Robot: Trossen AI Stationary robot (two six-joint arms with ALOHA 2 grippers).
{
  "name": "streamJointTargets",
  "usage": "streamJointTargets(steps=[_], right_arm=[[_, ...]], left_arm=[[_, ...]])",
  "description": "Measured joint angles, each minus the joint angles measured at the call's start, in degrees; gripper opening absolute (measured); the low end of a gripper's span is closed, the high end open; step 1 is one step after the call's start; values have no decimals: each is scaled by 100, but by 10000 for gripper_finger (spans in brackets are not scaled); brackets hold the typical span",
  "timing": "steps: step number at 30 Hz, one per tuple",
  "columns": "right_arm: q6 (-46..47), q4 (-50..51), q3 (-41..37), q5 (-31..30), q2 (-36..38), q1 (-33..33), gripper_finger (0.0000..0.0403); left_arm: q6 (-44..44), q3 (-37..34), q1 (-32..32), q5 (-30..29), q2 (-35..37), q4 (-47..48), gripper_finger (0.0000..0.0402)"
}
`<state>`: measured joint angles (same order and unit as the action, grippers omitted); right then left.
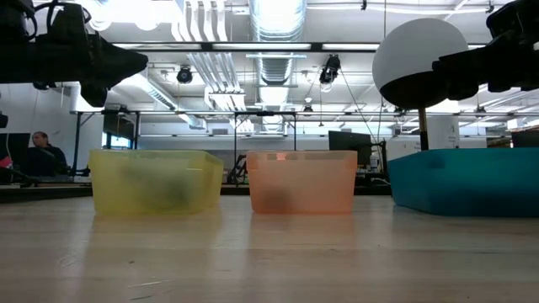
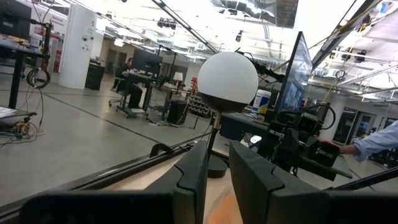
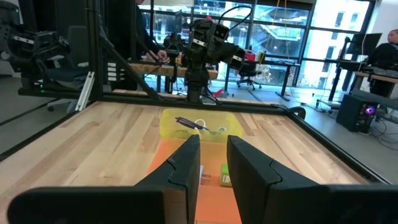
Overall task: Pick and place items into bin
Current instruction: Return to Home Position
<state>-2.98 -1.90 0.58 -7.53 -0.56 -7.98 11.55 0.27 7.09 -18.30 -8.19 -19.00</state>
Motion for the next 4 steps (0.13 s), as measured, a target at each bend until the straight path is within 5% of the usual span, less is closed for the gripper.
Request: streamJointTargets(steps=[4], right_arm=[[0,1,0,0,0,1,68]], left_arm=[[1,0,0,2,-9,0,52]])
